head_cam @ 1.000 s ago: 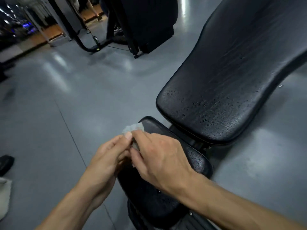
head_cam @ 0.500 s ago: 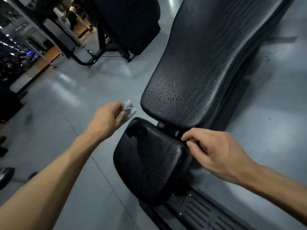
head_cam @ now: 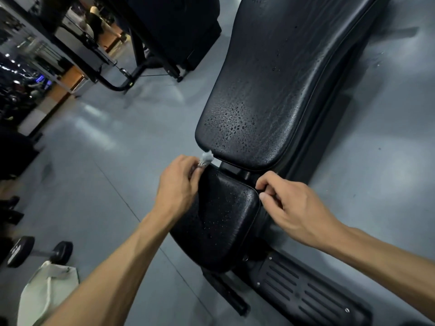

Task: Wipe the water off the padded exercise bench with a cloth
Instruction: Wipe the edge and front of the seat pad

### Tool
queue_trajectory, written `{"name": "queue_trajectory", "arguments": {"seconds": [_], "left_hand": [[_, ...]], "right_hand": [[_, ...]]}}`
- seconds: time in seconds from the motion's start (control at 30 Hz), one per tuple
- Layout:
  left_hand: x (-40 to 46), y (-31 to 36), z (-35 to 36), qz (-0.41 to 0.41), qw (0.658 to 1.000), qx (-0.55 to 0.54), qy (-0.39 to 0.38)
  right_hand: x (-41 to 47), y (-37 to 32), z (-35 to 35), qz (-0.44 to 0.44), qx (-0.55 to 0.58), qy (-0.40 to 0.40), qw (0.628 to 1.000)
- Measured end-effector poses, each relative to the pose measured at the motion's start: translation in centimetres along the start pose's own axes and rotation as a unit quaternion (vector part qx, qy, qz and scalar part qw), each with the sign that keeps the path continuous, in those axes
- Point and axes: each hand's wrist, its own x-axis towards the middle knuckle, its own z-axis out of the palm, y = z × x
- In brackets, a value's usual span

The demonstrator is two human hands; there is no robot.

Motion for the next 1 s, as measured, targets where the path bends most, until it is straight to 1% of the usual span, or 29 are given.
{"name": "queue_trajectory", "arguments": {"seconds": [0.03, 0.1, 0.2, 0.23, 0.3, 0.37, 0.4, 0.43, 0.5, 0.53, 0.57, 0.6, 0.67, 0.73, 0.77, 0.87, 0.9, 0.93, 1.0], "left_hand": [[0.3, -0.3, -0.1, 0.003, 1.000, 0.006, -0.003], [1.9, -1.3, -0.4, -0.028, 0.999, 0.022, -0.016], [2.8, -1.3, -0.3, -0.068, 0.998, 0.004, 0.006], [1.9, -0.5, -0.4, -0.062, 0.998, -0.018, 0.009], [-0.7, 1.1, -1.0, -0.007, 0.998, -0.067, -0.012], [-2.4, 1.8, -1.8, 0.045, 0.995, -0.072, -0.047], [-2.1, 1.4, -1.9, 0.046, 0.996, -0.060, -0.045], [-1.4, 0.6, -1.6, 0.022, 0.998, -0.045, -0.032], [0.3, -0.6, -1.0, -0.075, 0.996, -0.039, 0.008], [0.8, -0.8, -0.6, -0.110, 0.993, -0.044, 0.026], [0.7, -0.3, -0.3, -0.118, 0.991, -0.051, 0.034], [0.1, 0.7, -0.1, -0.104, 0.992, -0.061, 0.031], [-1.7, 2.8, -0.4, -0.041, 0.996, -0.080, 0.004], [-2.3, 3.2, -0.8, -0.005, 0.997, -0.072, -0.012], [-1.8, 2.6, -0.7, -0.014, 0.998, -0.060, -0.005], [0.4, 1.1, -0.2, -0.109, 0.993, -0.035, 0.029], [0.6, 1.4, 0.2, -0.126, 0.990, -0.039, 0.039], [0.4, 2.2, 0.4, -0.120, 0.991, -0.047, 0.042], [-1.3, 4.4, 0.5, -0.055, 0.996, -0.069, 0.019]], "right_hand": [[0.1, 0.0, 0.1, 0.001, 0.005, 0.005, 1.000], [0.3, 0.0, 0.1, 0.001, 0.011, 0.007, 1.000], [0.3, 0.1, 0.1, -0.002, 0.001, 0.011, 1.000], [0.3, 0.1, 0.2, -0.001, -0.002, 0.014, 1.000], [0.2, 0.2, 0.3, 0.003, -0.002, 0.013, 1.000], [0.3, 0.2, 0.1, 0.004, -0.004, 0.008, 1.000], [0.4, 0.2, 0.0, 0.004, -0.004, 0.005, 1.000], [0.4, 0.2, -0.1, 0.005, -0.003, 0.000, 1.000], [0.5, 0.3, -0.3, 0.006, -0.003, -0.004, 1.000], [0.5, 0.3, -0.3, 0.007, -0.002, -0.004, 1.000], [0.5, 0.4, -0.3, 0.007, -0.001, -0.003, 1.000], [0.4, 0.4, -0.3, 0.007, 0.000, -0.002, 1.000], [0.5, 0.4, -0.3, 0.006, 0.000, -0.001, 1.000], [0.5, 0.6, -0.4, 0.004, -0.003, -0.003, 1.000], [0.6, 0.6, -0.4, 0.003, -0.004, -0.003, 1.000], [0.6, 0.6, -0.4, 0.003, -0.005, -0.002, 1.000], [0.5, 0.6, -0.4, 0.003, -0.004, -0.002, 1.000], [0.5, 0.6, -0.4, 0.002, -0.001, -0.001, 1.000], [0.4, 0.6, -0.4, 0.002, 0.005, -0.001, 1.000]]}}
